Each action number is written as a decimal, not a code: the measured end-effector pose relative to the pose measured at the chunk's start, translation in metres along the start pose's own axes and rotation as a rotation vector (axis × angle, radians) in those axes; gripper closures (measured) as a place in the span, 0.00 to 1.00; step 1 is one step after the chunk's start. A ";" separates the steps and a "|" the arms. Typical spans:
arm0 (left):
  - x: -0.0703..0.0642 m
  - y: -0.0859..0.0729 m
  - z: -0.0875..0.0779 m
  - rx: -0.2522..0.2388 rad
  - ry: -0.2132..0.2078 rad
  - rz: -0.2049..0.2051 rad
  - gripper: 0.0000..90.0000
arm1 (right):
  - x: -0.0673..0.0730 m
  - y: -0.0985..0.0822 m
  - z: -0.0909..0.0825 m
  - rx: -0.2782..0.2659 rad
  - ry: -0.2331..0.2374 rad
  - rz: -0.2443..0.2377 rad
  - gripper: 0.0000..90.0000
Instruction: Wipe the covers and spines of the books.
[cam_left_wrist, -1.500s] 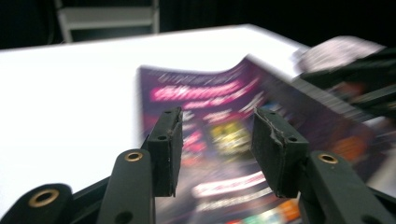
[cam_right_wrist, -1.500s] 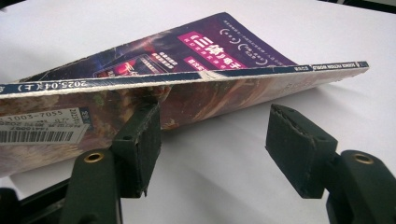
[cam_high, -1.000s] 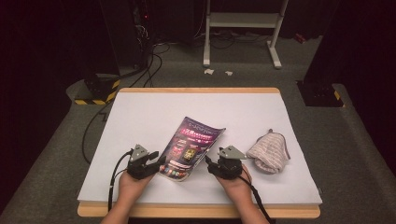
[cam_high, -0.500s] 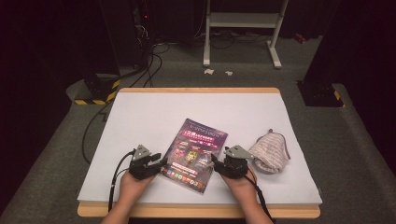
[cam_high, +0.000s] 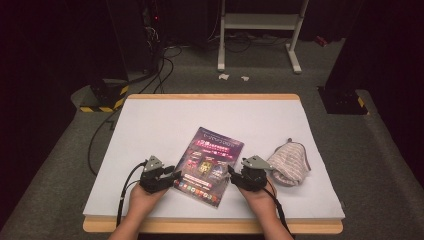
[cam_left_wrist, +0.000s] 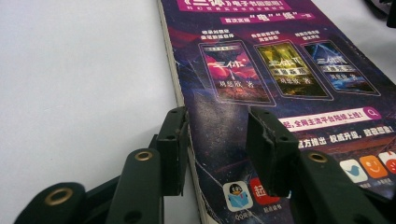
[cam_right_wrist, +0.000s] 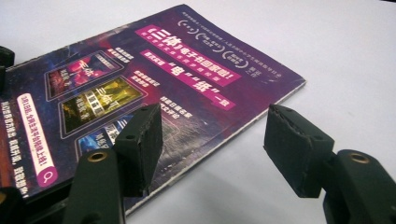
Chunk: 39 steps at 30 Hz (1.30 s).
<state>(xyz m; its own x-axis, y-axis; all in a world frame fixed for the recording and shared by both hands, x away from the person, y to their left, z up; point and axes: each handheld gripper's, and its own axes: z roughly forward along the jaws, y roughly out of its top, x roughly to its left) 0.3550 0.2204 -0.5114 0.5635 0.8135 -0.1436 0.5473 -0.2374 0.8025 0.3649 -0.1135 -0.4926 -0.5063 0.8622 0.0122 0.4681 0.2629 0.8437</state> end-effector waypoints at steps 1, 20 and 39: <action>0.000 0.000 0.000 0.001 0.002 0.003 0.66 | -0.001 0.000 0.000 -0.001 -0.001 -0.002 0.41; -0.046 -0.001 0.008 0.028 -0.094 0.105 0.65 | -0.020 -0.006 0.002 0.063 -0.010 0.040 0.41; -0.059 0.000 0.006 -0.026 -0.111 0.141 0.63 | -0.030 -0.011 0.012 0.152 0.043 0.098 0.43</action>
<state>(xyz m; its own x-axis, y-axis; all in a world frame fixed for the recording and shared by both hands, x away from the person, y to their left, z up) 0.3257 0.1695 -0.5070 0.6989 0.7095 -0.0904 0.4430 -0.3302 0.8335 0.3839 -0.1372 -0.5087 -0.4814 0.8688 0.1162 0.6194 0.2434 0.7464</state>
